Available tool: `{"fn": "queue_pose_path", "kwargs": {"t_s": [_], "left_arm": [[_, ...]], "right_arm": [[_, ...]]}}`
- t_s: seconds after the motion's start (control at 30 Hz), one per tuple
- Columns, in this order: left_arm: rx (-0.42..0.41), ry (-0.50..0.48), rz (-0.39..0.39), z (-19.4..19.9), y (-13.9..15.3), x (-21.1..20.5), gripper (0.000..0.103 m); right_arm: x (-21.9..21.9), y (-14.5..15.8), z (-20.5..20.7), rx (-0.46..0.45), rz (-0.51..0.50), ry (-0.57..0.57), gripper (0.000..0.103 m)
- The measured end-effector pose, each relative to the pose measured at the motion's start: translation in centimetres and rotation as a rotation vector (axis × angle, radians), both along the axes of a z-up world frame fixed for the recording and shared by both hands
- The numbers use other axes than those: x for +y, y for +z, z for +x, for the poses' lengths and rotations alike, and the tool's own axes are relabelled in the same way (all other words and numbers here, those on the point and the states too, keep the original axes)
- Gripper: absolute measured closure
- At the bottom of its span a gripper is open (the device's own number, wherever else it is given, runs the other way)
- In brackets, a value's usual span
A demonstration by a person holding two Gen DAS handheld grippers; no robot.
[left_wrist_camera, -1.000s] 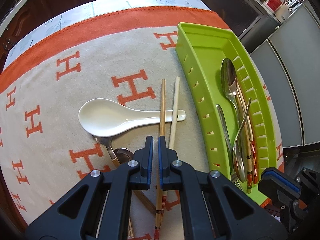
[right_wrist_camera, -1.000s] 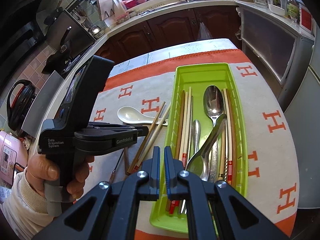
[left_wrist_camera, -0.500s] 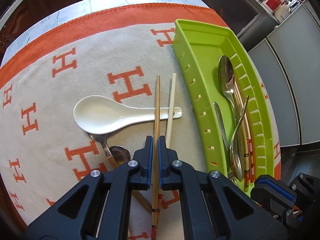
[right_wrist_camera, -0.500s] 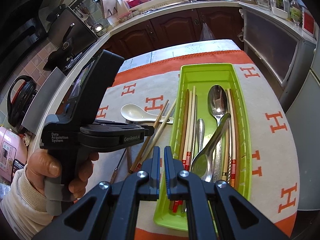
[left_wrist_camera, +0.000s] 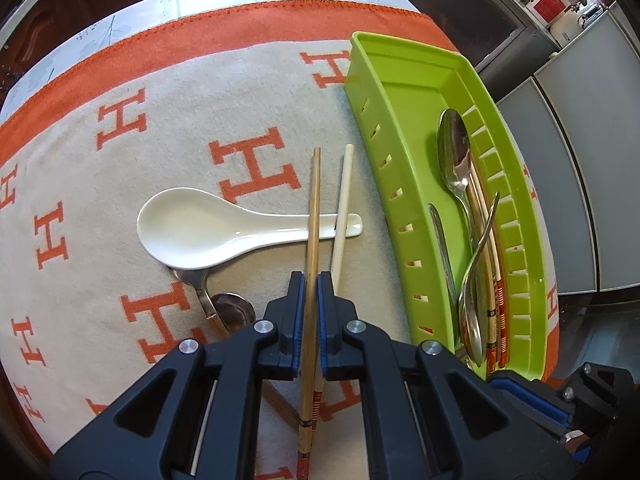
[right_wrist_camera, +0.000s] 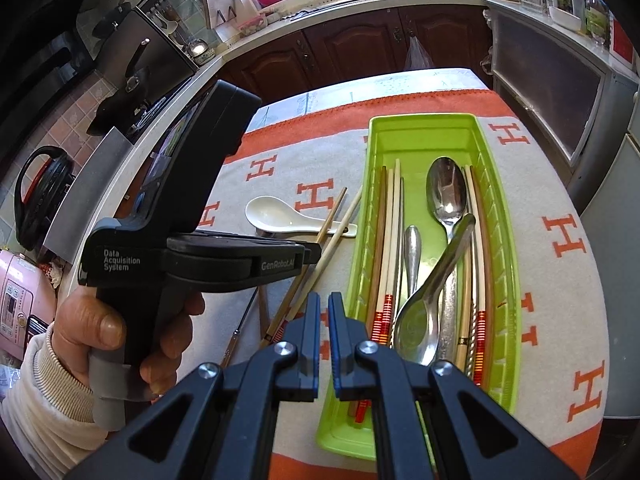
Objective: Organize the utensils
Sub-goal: 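Grasp a brown wooden chopstick with the left tool, then grasp a light red-tipped chopstick with the right tool while the left tool holds the wooden chopstick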
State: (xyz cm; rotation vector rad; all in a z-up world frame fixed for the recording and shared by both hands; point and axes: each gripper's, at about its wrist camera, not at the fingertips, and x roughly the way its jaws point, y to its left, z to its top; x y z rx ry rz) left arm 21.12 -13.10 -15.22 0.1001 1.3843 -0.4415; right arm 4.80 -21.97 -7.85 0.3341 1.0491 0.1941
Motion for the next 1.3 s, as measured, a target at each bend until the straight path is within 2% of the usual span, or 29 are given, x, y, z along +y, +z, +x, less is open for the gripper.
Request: {"fn": "queue_pose_path", "kwargs": {"t_s": [0.23, 0.43, 0.67, 0.73, 0.8, 1.1, 1.3], "left_arm": [[0.021, 0.009, -0.006, 0.3, -0.8, -0.5, 0.1], [0.018, 0.049, -0.017, 0.3, -0.8, 0.6, 0.099], [-0.05, 0.066, -0.071, -1.6, 2.6, 3.6, 0.099], [-0.063, 0.082, -0.09, -2.5, 3.5, 5.0, 0.099], [-0.071, 0.108, -0.109, -3.5, 4.1, 6.8, 0.099], [-0.076, 0.232, -0.135, -6.1, 4.3, 13.4, 0.099], [-0.08, 0.282, -0.159, -6.9, 3.7, 16.1, 0.099]], "right_arm": [[0.1, -0.3, 0.2, 0.015, 0.011, -0.003, 0.098], [0.4, -0.4, 0.7, 0.038, 0.046, -0.002, 0.098], [1.2, -0.7, 2.4, 0.102, 0.125, -0.02, 0.097], [1.6, -0.9, 3.2, 0.132, 0.134, -0.038, 0.094], [2.1, -1.1, 4.0, 0.168, 0.131, -0.067, 0.082], [5.0, -3.5, 6.7, 0.319, -0.008, -0.193, 0.08], [6.6, -5.5, 7.1, 0.384, -0.116, -0.228, 0.08]]}}
